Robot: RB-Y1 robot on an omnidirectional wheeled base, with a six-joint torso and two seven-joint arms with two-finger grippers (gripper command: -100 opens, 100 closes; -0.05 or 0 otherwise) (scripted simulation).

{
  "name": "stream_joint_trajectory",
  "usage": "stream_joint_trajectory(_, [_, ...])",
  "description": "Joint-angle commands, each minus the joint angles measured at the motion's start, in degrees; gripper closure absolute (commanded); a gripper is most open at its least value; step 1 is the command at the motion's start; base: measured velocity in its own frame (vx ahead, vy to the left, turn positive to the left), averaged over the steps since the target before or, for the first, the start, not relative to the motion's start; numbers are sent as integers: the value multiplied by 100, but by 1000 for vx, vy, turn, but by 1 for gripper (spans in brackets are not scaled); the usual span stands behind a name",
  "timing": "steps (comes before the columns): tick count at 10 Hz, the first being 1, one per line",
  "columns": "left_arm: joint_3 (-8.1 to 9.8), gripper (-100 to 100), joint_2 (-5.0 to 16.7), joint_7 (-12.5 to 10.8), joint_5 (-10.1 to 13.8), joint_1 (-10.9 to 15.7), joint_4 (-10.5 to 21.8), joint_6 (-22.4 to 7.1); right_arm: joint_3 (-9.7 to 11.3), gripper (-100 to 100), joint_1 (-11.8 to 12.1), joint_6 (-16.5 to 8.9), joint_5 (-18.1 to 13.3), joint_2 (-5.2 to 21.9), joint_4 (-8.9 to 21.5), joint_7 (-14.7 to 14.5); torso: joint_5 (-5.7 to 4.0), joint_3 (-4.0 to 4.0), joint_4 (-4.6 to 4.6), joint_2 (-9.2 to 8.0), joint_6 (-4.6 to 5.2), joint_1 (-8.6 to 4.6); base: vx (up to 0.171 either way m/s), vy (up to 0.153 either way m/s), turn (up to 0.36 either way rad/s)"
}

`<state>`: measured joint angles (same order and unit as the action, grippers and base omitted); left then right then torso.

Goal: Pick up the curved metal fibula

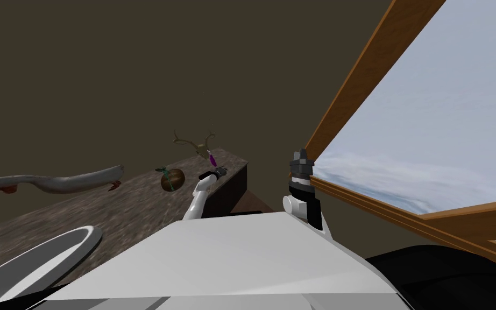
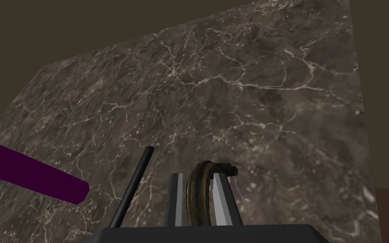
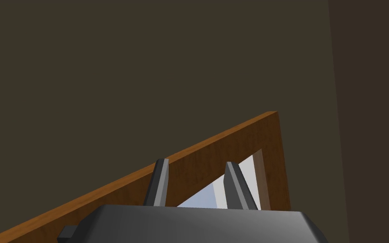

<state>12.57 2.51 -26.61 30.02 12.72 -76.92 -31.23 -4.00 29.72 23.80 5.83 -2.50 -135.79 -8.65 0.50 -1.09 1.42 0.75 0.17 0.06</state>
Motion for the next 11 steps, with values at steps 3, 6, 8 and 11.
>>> stream_joint_trajectory(3, [92,100,-16,58,19,-562,-588,-308,0,0,1,0,0,0,0,0,0,-14,10,19,-4,-7,47,-25,-50])
stream_joint_trajectory(6, [191,100,-28,109,32,-815,-984,-560,0,0,0,0,0,0,0,0,-2,1,-1,-1,1,-2,13,-12,-35])
stream_joint_trajectory(8, [191,100,-28,109,32,-1091,-1361,-621,0,0,1,0,0,0,0,0,-1,-11,8,15,0,-10,45,-24,-16])
stream_joint_trajectory(11, [290,100,-41,160,45,-1360,-1827,-919,0,0,0,0,0,0,0,0,-4,1,-2,0,6,-2,19,-9,-31])
